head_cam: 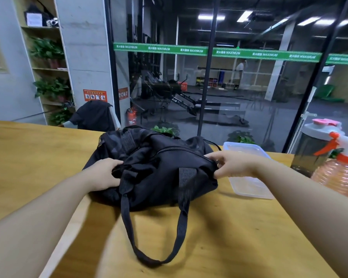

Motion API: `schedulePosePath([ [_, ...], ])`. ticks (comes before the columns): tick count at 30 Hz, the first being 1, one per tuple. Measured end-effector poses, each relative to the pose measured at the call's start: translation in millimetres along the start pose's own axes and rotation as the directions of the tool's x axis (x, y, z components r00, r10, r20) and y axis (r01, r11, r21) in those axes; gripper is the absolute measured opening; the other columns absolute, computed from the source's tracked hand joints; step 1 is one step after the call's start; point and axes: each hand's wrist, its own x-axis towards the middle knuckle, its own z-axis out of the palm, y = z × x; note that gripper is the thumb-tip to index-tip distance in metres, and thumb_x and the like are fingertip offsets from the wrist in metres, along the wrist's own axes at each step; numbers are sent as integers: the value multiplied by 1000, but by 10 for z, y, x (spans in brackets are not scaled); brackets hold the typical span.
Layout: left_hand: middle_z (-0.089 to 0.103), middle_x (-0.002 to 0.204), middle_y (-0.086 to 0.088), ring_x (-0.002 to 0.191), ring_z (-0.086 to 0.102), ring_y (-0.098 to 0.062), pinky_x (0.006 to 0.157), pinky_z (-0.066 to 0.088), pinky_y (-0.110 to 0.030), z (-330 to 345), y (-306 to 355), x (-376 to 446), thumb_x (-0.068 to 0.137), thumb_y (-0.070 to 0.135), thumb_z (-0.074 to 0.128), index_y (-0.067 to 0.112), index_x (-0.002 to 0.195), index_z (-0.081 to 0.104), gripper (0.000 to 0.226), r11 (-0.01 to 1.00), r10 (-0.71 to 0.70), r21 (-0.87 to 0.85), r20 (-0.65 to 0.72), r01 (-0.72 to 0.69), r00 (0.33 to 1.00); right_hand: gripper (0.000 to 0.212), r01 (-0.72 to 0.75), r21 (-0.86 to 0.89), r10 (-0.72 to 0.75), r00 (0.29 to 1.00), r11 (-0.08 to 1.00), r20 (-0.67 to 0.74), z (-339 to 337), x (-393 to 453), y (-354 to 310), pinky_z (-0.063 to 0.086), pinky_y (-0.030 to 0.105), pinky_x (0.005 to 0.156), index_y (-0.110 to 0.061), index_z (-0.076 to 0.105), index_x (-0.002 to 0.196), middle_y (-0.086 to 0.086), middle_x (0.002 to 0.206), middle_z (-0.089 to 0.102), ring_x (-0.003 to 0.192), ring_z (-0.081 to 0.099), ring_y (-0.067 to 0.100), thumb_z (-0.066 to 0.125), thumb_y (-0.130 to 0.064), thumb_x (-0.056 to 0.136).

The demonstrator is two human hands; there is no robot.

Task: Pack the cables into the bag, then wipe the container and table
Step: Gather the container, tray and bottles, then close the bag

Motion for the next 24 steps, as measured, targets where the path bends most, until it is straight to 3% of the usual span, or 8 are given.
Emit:
schedulePosePath([
  [4, 63, 109, 2, 97, 54, -16, 83, 46, -30, 6, 8, 46, 88, 26, 57, 23, 110, 64, 23, 992, -10, 122, -187, 33, 982, 14, -63, -305, -12, 972, 950, -236, 114, 156, -84, 33, 17, 56, -18, 62, 93, -1, 102, 54, 86, 50, 17, 55, -9, 85],
  [6, 58, 101, 1, 99, 51, -21, 81, 46, -35, -43, 54, 39, 91, 28, 50, 26, 109, 64, 23, 978, -21, 195, -277, 77, 961, 22, -161, -326, 43, 940, 932, -340, 103, 251, -133, 39, 28, 57, -19, 54, 75, 3, 89, 58, 83, 53, 25, 45, -1, 81],
  [8, 56, 100, -2, 104, 50, -28, 79, 46, -37, -178, 129, 27, 93, 28, 44, 29, 109, 60, 23, 975, -33, 186, -407, 118, 913, 22, -228, -312, 65, 888, 922, -456, -2, 344, -163, 45, 32, 65, -16, 56, 78, 7, 90, 63, 86, 59, 31, 42, 1, 77],
  [12, 62, 102, -9, 83, 53, -33, 61, 40, -33, -477, 357, 158, 95, 23, 34, 30, 106, 52, 22, 980, -57, 128, -554, 152, 831, 18, -167, 111, 200, 843, 980, -500, -202, 519, -186, 56, 46, 63, 1, 50, 77, 20, 78, 59, 73, 67, 40, 34, 6, 75],
  [14, 59, 93, -10, 77, 49, -31, 59, 36, -33, -585, 470, 265, 95, 20, 32, 27, 99, 49, 19, 992, -93, 15, -581, 125, 808, 18, -89, 313, 248, 819, 946, -517, -265, 578, -262, 53, 39, 50, -5, 43, 69, 16, 68, 50, 59, 61, 35, 35, 7, 79],
  [16, 55, 89, -10, 78, 46, -29, 63, 33, -33, -703, 609, 364, 94, 16, 32, 21, 96, 49, 18, 990, -108, -138, -628, 27, 771, 23, 10, 450, 267, 793, 893, -547, -362, 635, -358, 52, 35, 48, -7, 41, 66, 11, 66, 48, 58, 57, 30, 36, 7, 83],
  [21, 48, 99, -9, 84, 42, -20, 69, 28, -28, -975, 774, 499, 93, 7, 32, 11, 105, 44, 18, 872, -267, -464, -716, -154, 645, 17, 243, 536, 257, 674, 808, -693, -571, 749, -488, 59, 47, 66, -3, 50, 76, 13, 78, 54, 76, 59, 32, 39, 0, 88],
  [24, 45, 117, -14, 93, 44, -25, 77, 30, -31, -922, 641, 541, 90, 8, 34, 8, 112, 41, 23, 875, -303, -473, -701, -103, 646, 18, 251, 538, 313, 591, 805, -743, -582, 802, -395, 60, 46, 66, -7, 48, 73, 10, 75, 53, 65, 54, 25, 39, -7, 89],
])
